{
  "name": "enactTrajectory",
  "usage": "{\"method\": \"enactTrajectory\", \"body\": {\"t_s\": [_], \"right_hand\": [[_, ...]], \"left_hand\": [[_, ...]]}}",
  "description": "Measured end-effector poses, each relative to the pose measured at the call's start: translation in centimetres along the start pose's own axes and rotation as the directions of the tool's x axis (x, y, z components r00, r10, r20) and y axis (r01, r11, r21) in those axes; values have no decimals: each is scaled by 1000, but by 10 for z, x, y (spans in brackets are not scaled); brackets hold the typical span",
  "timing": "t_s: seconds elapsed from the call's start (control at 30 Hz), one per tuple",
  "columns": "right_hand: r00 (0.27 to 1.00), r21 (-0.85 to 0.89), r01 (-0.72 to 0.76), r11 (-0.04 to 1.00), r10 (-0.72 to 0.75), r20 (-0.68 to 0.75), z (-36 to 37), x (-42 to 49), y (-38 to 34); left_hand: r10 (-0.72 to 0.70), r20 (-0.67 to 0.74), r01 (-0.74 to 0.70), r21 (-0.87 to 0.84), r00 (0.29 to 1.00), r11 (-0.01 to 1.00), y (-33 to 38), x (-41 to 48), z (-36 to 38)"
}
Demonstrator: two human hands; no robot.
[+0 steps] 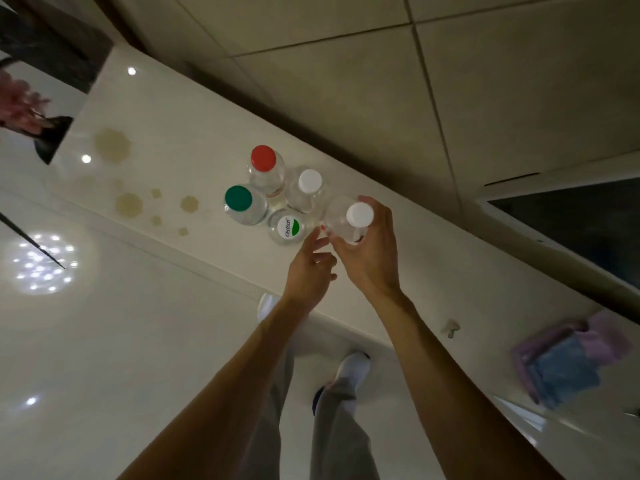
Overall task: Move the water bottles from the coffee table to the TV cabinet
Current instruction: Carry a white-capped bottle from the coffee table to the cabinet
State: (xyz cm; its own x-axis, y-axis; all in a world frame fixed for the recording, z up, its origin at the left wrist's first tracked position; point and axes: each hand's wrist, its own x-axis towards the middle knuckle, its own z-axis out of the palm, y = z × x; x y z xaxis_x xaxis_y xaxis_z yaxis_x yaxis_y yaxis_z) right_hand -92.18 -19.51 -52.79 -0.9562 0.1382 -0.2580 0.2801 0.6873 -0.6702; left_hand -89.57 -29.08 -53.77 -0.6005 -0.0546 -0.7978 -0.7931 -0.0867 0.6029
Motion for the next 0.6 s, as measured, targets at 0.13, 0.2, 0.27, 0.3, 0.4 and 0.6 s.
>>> {"method": "enactTrajectory", "body": {"t_s": [0.13, 0.2, 0.27, 0.3, 0.4, 0.6], "right_hand": [[1000, 6, -15, 1000, 15, 19, 17, 11, 6], [999, 21, -41, 999, 40, 23, 21, 14, 8], [998, 37, -60, 997, 60, 22, 22, 17, 10], [998, 41, -64, 997, 63, 22, 21, 18, 10], [998, 38, -61, 997, 60, 32, 20, 20, 10], [985, 17, -119, 993, 116, 128, 13, 20, 5]], "left_hand": [[-9, 24, 11, -89, 1000, 996, 0, 9, 4], [4, 42, 1, -122, 999, 993, -1, 11, 8], [13, 53, -6, -134, 998, 991, -2, 15, 9], [18, 59, -10, -129, 998, 992, -3, 18, 9], [38, 73, -30, -109, 997, 994, -4, 19, 9], [35, 93, -27, -86, 995, 996, 5, 5, 5]]}}
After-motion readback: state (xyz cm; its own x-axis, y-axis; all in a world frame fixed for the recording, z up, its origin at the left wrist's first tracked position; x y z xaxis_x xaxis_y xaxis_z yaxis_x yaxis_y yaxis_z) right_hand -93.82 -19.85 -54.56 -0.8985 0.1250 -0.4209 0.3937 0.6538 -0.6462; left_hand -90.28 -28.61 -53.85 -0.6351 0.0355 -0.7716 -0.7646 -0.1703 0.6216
